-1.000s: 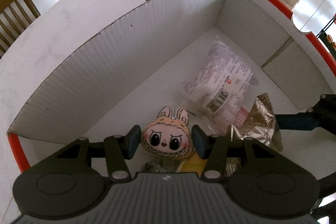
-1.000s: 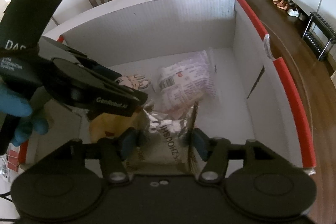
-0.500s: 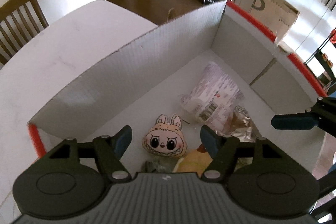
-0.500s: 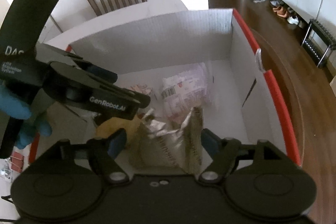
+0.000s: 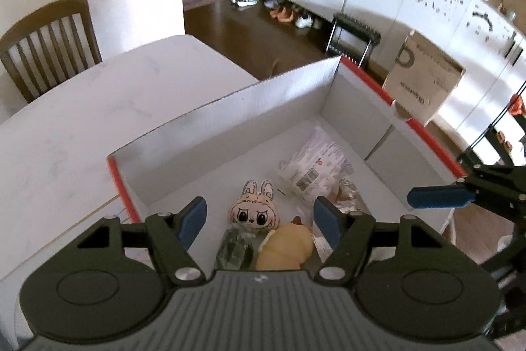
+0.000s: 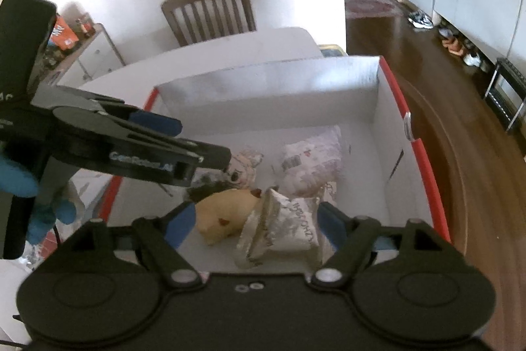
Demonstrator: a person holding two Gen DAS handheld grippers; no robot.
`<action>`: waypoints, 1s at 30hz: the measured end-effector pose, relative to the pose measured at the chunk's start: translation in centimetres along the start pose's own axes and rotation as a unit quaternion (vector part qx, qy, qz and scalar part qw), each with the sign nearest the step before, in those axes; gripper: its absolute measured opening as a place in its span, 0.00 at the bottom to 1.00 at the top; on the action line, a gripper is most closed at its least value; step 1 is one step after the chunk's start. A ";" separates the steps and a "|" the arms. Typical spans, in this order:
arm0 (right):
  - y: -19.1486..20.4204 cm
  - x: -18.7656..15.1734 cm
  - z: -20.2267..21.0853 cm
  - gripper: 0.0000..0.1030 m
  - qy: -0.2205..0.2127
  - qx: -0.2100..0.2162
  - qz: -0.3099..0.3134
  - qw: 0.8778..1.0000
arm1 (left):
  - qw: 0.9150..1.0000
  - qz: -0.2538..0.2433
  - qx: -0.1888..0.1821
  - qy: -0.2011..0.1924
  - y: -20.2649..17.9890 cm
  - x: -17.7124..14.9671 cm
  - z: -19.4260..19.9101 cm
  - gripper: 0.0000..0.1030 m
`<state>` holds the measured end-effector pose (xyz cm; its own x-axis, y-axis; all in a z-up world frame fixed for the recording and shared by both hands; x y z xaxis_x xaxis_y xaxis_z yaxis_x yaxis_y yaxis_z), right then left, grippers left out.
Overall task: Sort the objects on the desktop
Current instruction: 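Move both tools back over the items on the table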
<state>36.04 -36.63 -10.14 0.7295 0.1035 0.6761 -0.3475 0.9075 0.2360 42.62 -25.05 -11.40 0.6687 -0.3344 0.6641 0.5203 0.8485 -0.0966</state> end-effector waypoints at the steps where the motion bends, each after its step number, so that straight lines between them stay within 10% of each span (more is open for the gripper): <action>1: 0.1 0.0 0.3 0.79 -0.004 0.003 0.000 1.000 | 1.000 0.002 0.001 -0.007 0.0 -0.1 0.7 0.69; 30: 11.6 -1.0 3.9 0.93 -0.076 0.053 0.053 0.994 | 0.991 0.077 0.035 -0.106 6.2 -8.8 16.1 0.69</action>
<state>28.99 -27.79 -5.34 0.5914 0.1261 0.7964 -0.4833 0.8460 0.2250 31.42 -10.26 -5.96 0.6067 -0.1103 0.7873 0.3765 0.9121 -0.1624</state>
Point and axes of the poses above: each gripper's, at about its wrist camera, not at the fingertips, and z roughly against the way its jaws point, y to its left, x to its top, the point moved 8 cm from there along -z, roughly the way its jaws point, and after that the axes turned 7 degrees about -y, right-handed, at the moved point
